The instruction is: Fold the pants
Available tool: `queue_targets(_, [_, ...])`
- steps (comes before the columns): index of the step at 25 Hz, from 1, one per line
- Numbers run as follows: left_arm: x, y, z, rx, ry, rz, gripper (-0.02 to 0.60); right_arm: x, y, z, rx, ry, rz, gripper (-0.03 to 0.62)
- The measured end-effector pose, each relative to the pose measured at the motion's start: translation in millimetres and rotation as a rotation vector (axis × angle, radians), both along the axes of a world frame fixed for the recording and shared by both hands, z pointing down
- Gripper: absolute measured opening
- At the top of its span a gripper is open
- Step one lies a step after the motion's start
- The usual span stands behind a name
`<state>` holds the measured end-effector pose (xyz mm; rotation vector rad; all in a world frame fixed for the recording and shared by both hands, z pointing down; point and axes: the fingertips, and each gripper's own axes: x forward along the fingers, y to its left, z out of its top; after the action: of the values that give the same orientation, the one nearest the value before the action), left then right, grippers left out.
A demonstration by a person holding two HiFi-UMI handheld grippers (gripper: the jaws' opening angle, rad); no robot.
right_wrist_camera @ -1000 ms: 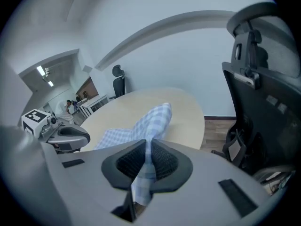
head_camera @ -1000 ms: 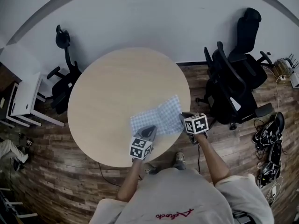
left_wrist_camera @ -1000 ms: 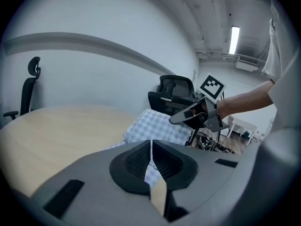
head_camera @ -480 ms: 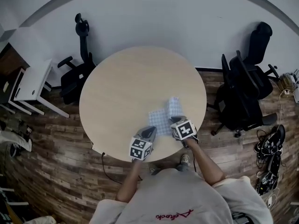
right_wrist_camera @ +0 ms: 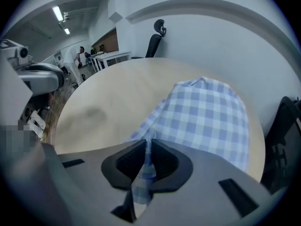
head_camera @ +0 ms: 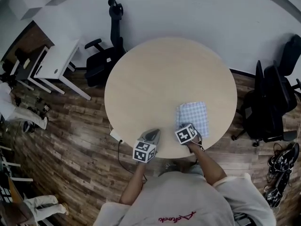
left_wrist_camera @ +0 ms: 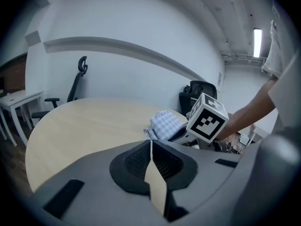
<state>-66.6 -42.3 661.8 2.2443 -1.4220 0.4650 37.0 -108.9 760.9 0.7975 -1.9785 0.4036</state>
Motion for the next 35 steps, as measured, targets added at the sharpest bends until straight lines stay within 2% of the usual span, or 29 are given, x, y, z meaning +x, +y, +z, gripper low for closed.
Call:
queue_targets(4, [-8.5,4.0,3.3,-0.013,-0.004,-0.005,0.038,-12.2,-1.5,1.1,-0.020,-0.010,0.018,0.057])
queue_targets(9, [14.2,-4.8,-3.8,0.007,-0.003,0.032,0.038,-12.7,-0.7,1.5,-0.038,-0.037,0.012,0.058])
queue_targets(11, [21.7,-8.4,-7.5,0.016,-0.002,0.040,0.038,-15.6,6.3,0.3,-0.085,-0.093,-0.012,0.061])
queue_targets(12, [25.1,-9.9,-9.4,0.020,-0.001,0.045,0.038,-19.0,13.5,-1.5,-0.124,-0.138,-0.029,0.093])
queue_targets(13, [28.3,-11.4,-11.2,0.024,0.000,0.049,0.038,-23.0,20.7,-4.8,-0.152,-0.186,-0.053,0.162])
queue_targets(14, [31.4,-12.8,-12.9,0.028,0.001,0.053,0.038,-25.8,24.3,-10.0,-0.147,-0.228,-0.081,0.192])
queue_targets(18, [47.4,-16.3,-14.1,0.038,0.012,0.077,0.038,-21.0,21.4,-38.6,0.048,-0.357,-0.141,0.200])
queue_targets(20, [56.3,-18.0,-12.9,0.038,0.023,0.091,0.038,-15.3,21.8,-49.4,0.099,-0.385,-0.151,0.199])
queue_targets(22, [65.5,-19.5,-12.2,0.038,0.037,0.112,0.038,-6.4,20.0,-55.1,0.122,-0.390,-0.134,0.186])
queue_targets(24, [69.1,-16.9,-12.1,0.040,0.047,0.137,0.038,-1.0,17.8,-62.4,0.152,-0.401,-0.093,0.147])
queue_targets(26, [67.6,-12.0,-12.7,0.044,0.060,0.155,0.038,0.1,18.1,-71.7,0.185,-0.415,-0.058,0.069])
queue_targets(28, [65.1,-7.7,-14.8,0.048,0.085,0.164,0.038,1.1,21.1,-80.1,0.204,-0.436,-0.035,0.040])
queue_targets(31, [60.1,-6.3,-17.7,0.059,0.117,0.165,0.038,2.5,26.3,-92.6,0.214,-0.473,0.003,0.031])
queue_targets(35, [70.3,3.4,-17.2,0.054,0.159,0.167,0.038,14.7,38.1,-100.6,0.232,-0.457,0.017,0.029])
